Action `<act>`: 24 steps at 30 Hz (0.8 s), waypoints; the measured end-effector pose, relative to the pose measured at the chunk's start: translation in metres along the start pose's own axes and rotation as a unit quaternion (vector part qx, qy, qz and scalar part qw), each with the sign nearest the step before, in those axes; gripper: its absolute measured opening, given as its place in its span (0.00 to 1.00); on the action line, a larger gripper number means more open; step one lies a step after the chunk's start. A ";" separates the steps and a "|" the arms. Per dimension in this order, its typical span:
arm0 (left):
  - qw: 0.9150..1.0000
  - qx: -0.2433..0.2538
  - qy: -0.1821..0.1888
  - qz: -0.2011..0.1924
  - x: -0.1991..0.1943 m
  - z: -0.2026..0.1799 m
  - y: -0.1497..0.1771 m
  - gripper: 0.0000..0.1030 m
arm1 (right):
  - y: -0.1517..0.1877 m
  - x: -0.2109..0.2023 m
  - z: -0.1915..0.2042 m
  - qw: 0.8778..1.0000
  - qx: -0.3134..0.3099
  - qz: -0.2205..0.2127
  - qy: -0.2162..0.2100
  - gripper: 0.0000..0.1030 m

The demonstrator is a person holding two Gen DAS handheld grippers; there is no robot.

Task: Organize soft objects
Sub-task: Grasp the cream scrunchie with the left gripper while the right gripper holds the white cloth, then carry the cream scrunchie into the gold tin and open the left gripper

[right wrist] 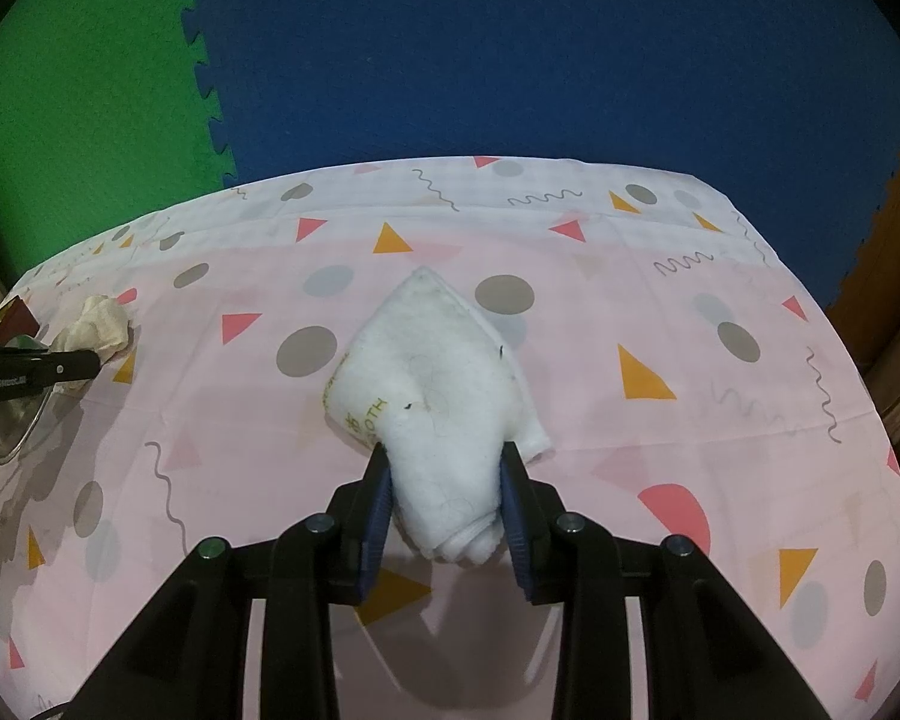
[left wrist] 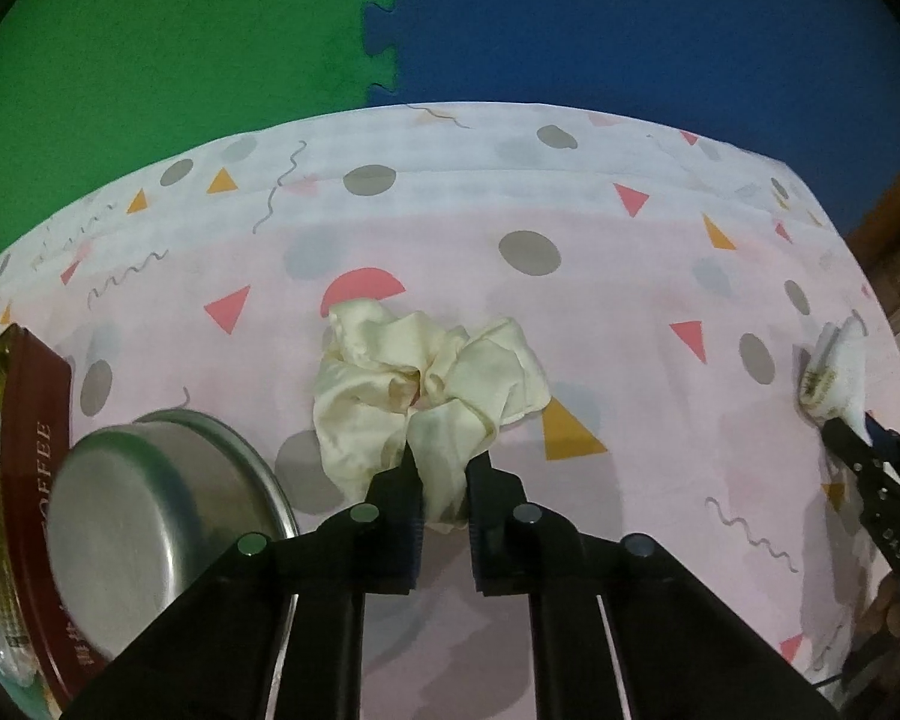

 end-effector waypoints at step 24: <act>0.998 0.020 -0.012 -0.063 -0.100 -0.018 0.025 0.09 | 0.000 0.000 0.002 1.000 0.001 0.002 -0.001 0.35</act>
Point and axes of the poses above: each gripper's, at about its wrist camera, not at the fingertips, and x roughly the way its jaws point, z to its left, y to its underside, the point moved 3 cm from there along x, roughly the way its jaws point, and after that the axes turned 10 degrees about x, right-handed, at the moved point
